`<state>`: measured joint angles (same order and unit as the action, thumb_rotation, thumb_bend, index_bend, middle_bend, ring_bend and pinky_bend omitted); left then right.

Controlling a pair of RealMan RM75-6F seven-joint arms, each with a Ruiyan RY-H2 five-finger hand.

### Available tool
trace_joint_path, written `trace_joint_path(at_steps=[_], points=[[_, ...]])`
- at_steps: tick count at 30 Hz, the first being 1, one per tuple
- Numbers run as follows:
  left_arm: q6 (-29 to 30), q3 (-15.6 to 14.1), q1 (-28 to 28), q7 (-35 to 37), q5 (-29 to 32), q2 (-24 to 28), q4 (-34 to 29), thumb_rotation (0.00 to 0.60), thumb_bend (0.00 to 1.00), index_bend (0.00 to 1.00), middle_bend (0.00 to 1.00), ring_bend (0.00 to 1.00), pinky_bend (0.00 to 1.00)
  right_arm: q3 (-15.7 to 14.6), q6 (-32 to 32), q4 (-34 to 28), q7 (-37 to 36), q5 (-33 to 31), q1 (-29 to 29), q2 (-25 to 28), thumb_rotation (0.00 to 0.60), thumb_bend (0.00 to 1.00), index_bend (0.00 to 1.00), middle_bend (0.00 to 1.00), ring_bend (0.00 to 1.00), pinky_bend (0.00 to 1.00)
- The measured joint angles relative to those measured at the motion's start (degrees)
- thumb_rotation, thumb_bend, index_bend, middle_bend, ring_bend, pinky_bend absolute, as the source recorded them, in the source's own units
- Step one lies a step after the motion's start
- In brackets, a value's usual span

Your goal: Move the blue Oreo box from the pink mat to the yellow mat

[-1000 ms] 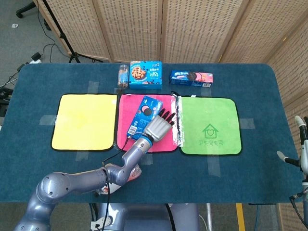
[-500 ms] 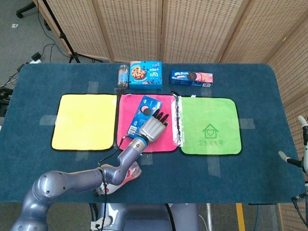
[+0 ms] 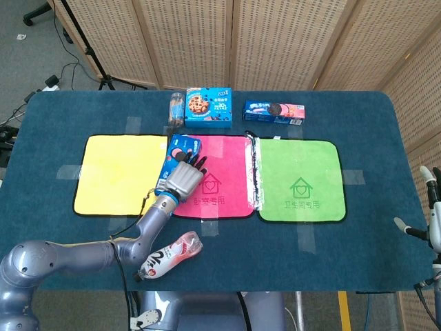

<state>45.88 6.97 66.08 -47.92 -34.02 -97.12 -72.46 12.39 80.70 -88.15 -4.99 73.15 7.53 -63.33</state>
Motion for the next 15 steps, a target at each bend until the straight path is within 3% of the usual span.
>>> trace_joint_path(at_steps=[15], points=[[1.2,-6.2,-7.8,5.9,-1.7,12.5,-8.3,0.6,1.0,0.25,0.01,0.01,0.02,-0.9,1.0,-1.6,2.3,2.0,0.1,-0.3,0.6,0.0,0.0,0.0,0.0,0.0]])
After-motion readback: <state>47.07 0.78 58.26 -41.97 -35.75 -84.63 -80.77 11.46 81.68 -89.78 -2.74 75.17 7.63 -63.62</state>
